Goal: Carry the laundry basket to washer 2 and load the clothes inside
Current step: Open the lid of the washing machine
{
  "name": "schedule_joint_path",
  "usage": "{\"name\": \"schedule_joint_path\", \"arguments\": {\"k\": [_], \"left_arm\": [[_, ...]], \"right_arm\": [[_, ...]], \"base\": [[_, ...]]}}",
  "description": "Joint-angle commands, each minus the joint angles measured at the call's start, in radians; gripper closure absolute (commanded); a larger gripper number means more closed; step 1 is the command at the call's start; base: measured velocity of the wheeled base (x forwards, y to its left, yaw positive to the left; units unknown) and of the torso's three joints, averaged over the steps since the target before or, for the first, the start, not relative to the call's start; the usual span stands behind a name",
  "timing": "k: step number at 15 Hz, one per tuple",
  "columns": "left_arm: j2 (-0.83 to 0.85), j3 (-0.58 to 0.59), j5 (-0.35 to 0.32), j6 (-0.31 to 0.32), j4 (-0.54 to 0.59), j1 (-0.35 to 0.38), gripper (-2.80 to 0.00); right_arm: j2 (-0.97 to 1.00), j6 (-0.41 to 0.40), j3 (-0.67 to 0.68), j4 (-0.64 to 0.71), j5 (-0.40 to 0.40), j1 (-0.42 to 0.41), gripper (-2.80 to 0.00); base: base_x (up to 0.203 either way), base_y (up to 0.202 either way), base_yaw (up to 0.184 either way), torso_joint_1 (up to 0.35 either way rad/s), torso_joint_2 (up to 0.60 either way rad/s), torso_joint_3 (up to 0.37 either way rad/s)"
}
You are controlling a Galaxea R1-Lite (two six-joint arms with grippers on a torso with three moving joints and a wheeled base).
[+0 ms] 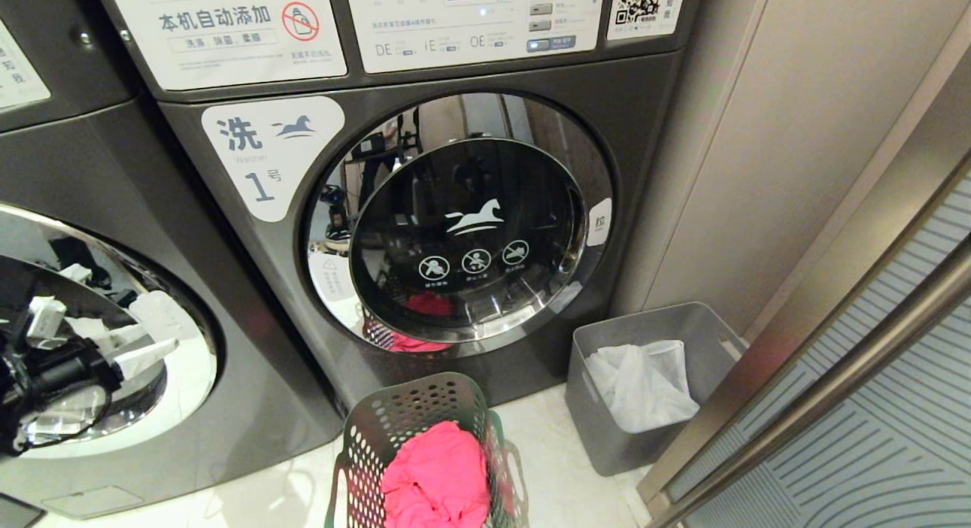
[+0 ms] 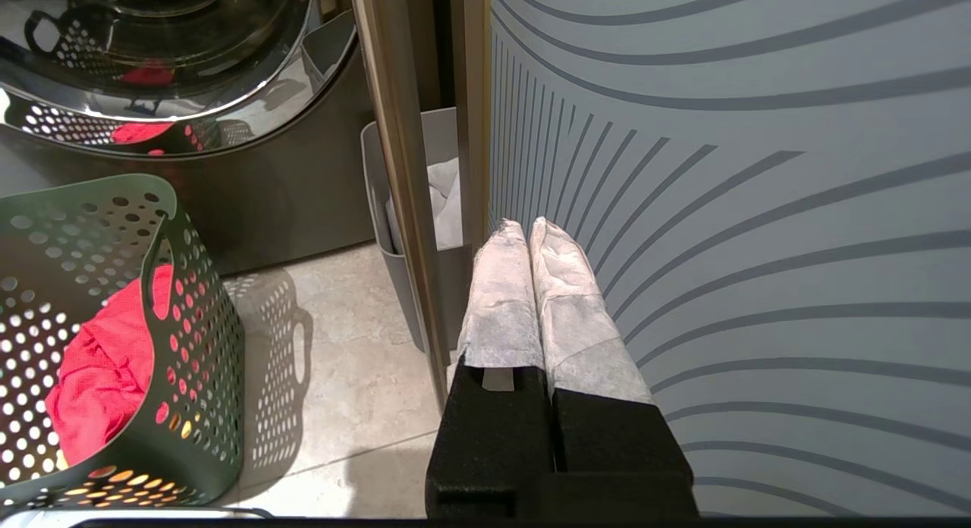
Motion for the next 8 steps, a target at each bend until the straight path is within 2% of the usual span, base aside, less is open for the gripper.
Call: {"name": "schedule_joint_path", "arguments": {"k": [1,8], "left_arm": [[0.002,-0.008,-0.005,-0.003,-0.009,-0.005,-2.80],[-0.013,0.002,-0.040,-0.022,-0.009,0.000,-2.80]], "right_arm": [[0.001,0.000,0.000,0.000,0.000,0.000,0.00],[0.001,0.000,0.000,0.000,0.000,0.000,0.00]], "base": [[0.000,0.000,0.000,0.000,0.00,0.000],[0.000,0.000,0.000,0.000,0.00,0.000]]}}
